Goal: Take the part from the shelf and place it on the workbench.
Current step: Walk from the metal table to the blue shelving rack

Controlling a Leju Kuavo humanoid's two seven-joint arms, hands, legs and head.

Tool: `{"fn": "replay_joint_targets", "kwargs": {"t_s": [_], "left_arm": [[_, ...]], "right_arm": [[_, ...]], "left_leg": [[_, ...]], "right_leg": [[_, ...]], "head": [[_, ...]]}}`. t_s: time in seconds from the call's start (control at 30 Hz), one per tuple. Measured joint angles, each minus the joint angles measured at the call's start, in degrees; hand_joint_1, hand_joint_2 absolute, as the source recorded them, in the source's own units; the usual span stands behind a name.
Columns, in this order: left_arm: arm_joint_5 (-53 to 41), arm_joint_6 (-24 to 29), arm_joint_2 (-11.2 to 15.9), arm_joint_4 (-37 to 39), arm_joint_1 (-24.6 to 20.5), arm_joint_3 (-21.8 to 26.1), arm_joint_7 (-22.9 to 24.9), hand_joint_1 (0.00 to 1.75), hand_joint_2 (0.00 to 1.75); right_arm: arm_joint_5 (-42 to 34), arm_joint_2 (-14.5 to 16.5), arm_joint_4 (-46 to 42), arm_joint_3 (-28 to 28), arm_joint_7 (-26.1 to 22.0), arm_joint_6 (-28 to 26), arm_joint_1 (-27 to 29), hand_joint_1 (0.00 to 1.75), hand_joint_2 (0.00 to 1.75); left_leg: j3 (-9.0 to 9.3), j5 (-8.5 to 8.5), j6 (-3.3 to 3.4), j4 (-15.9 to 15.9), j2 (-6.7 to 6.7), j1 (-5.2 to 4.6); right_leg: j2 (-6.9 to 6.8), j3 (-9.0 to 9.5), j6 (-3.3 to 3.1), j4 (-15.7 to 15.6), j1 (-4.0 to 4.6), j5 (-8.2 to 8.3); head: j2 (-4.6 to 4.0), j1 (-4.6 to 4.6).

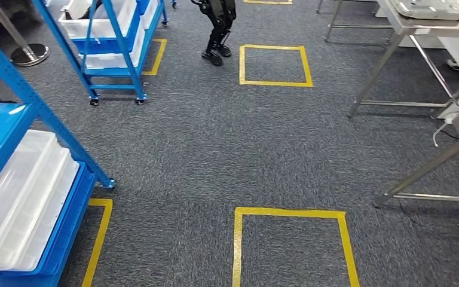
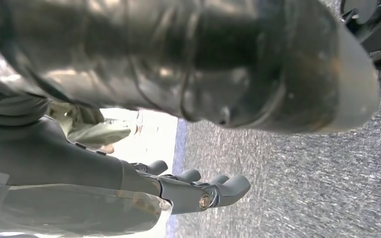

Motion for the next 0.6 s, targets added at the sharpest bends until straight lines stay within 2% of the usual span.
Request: {"fn": "replay_joint_targets", "kwargs": {"t_s": [0.03, 0.07, 0.1, 0.13, 0.17, 0.2, 0.23, 0.27, 0.33, 0.37, 0.4, 0.43, 0.47, 0.5, 0.53, 0.6], "left_arm": [[-0.02, -0.01, 0.01, 0.00, 0.01, 0.01, 0.14, 0.00, 0.00], [-0.04, 0.01, 0.01, 0.00, 0.01, 0.01, 0.27, 0.00, 0.00], [-0.04, 0.02, 0.00, 0.00, -0.04, 0.02, 0.40, 0.00, 0.00], [-0.04, 0.05, -0.01, 0.00, -0.11, 0.03, 0.52, 0.00, 0.00], [-0.03, 0.11, -0.02, 0.00, -0.15, 0.03, 0.66, 0.00, 0.00], [-0.03, 0.19, -0.02, 0.00, -0.16, 0.04, 0.82, 0.00, 0.00], [-0.01, 0.27, 0.01, 0.00, -0.11, 0.07, 1.05, 0.00, 0.00], [0.04, 0.39, 0.03, 0.00, -0.05, 0.13, 1.36, 0.00, 0.00], [0.25, 0.77, -0.02, 0.00, -0.18, 0.40, 2.23, 0.00, 0.00], [0.34, 1.02, -0.09, 0.00, -0.36, 0.58, 2.67, 0.00, 0.00], [0.39, 1.26, -0.19, 0.00, -0.56, 0.74, 3.05, 0.00, 0.00], [0.39, 1.48, -0.26, 0.00, -0.69, 0.85, 3.38, 0.00, 0.00], [0.33, 1.67, -0.30, 0.00, -0.75, 0.93, 3.70, 0.00, 0.00], [0.26, 1.82, -0.31, 0.00, -0.75, 0.99, 4.01, 0.00, 0.00], [0.19, 1.93, -0.32, 0.00, -0.73, 1.03, 4.26, 0.00, 0.00], [0.10, 2.03, -0.34, 0.01, -0.83, 1.08, 4.51, 0.00, 0.00]], "right_arm": [[0.06, 0.00, 0.00, 0.00, -0.03, 0.01, 0.04, 0.00, 0.00], [0.15, -0.01, 0.00, 0.00, -0.07, 0.01, 0.10, 0.00, 0.00], [0.26, -0.04, 0.00, 0.00, -0.10, 0.03, 0.18, 0.00, 0.00], [0.39, -0.07, 0.00, 0.00, -0.21, 0.04, 0.22, 0.00, 0.00], [0.52, -0.10, -0.01, 0.00, -0.30, 0.06, 0.22, 0.00, 0.00], [0.63, -0.14, -0.01, 0.00, -0.42, 0.08, 0.16, 0.00, 0.00], [0.74, -0.14, -0.02, 0.00, -0.53, 0.08, 0.04, 0.00, 0.00], [0.83, -0.14, -0.02, 0.00, -0.57, 0.13, -0.03, 0.00, 0.00], [0.93, -0.14, -0.01, -0.02, -0.62, 0.37, 0.03, 0.00, 0.00], [0.96, -0.14, 0.00, -0.02, -0.63, 0.56, 0.12, 0.00, 0.00], [0.98, -0.15, 0.00, -0.02, -0.63, 0.72, 0.20, 0.00, 0.00], [1.03, -0.17, 0.00, -0.02, -0.64, 0.84, 0.24, 0.00, 0.00], [1.12, -0.19, 0.00, -0.02, -0.64, 0.91, 0.23, 0.00, 0.00], [1.23, -0.21, 0.00, -0.01, -0.63, 0.94, 0.20, 0.00, 0.00], [1.38, -0.21, 0.00, -0.01, -0.63, 0.97, 0.16, 0.00, 0.00], [1.61, -0.21, 0.00, 0.00, -0.63, 1.02, 0.13, 0.00, 0.00]], "left_leg": [[0.11, -0.02, -0.03, 0.05, -0.80, -0.02], [0.19, -0.06, -0.09, 0.09, -1.58, 0.00], [0.19, -0.11, -0.24, 0.20, -2.28, -0.05], [0.04, -0.12, -0.45, 0.31, -2.98, -0.04], [-0.19, -0.08, -0.74, 0.38, -3.55, 0.03], [-0.41, 0.03, -1.10, 0.40, -4.15, 0.12], [-0.63, 0.14, -1.47, 0.33, -4.73, 0.23], [-0.81, -0.02, -1.75, 0.53, -4.25, 0.25], [-2.19, -1.90, -2.16, 3.33, -1.51, 0.11], [-3.61, -3.62, -2.29, 6.39, 0.27, 0.13], [-5.43, -5.43, -2.49, 10.16, 1.23, 0.22], [-7.15, -6.77, -2.72, 13.71, 1.66, 0.36], [-8.21, -7.24, -2.93, 15.92, 1.88, 0.53], [-8.23, -6.62, -3.12, 16.04, 2.09, 0.69], [-7.08, -5.04, -3.24, 13.87, 2.46, 0.82], [-2.86, -1.51, -3.31, 6.02, 4.54, 0.79]], "right_leg": [[0.31, 0.98, -0.16, -2.72, -0.02, 2.24], [1.26, 2.51, -0.40, -6.72, -0.04, 4.74], [2.63, 3.98, -0.64, -10.43, -0.08, 6.63], [3.78, 5.12, -0.84, -13.28, -0.10, 7.78], [4.60, 5.63, -0.98, -14.70, -0.05, 8.08], [4.64, 5.76, -1.06, -14.99, 0.04, 7.93], [4.05, 5.88, -1.23, -15.31, 0.03, 7.97], [3.34, 6.04, -1.52, -15.64, -0.01, 8.11], [1.74, 6.44, -2.23, -16.40, -0.20, 8.40], [0.88, 6.56, -2.48, -16.58, -0.14, 8.44], [0.05, 6.58, -2.64, -16.61, -0.05, 8.40], [-0.81, 6.58, -2.69, -16.60, 0.03, 8.33], [-1.62, 6.62, -2.71, -16.59, 0.08, 8.25], [-2.36, 6.68, -2.66, -16.57, 0.09, 8.15], [-3.03, 6.80, -2.53, -16.53, 0.07, 8.02], [-4.21, 7.10, -2.05, -16.34, 0.14, 7.61]], "head": [[0.00, 0.00], [0.00, 0.00], [0.00, -0.01], [0.00, 0.01], [0.00, -0.01], [0.00, -0.01], [0.00, -0.01], [0.00, -0.02], [0.00, -0.08], [0.00, -0.10], [0.00, -0.14], [0.00, -0.13], [0.00, -0.14], [0.00, -0.14], [0.00, -0.14], [0.00, -0.15]]}}
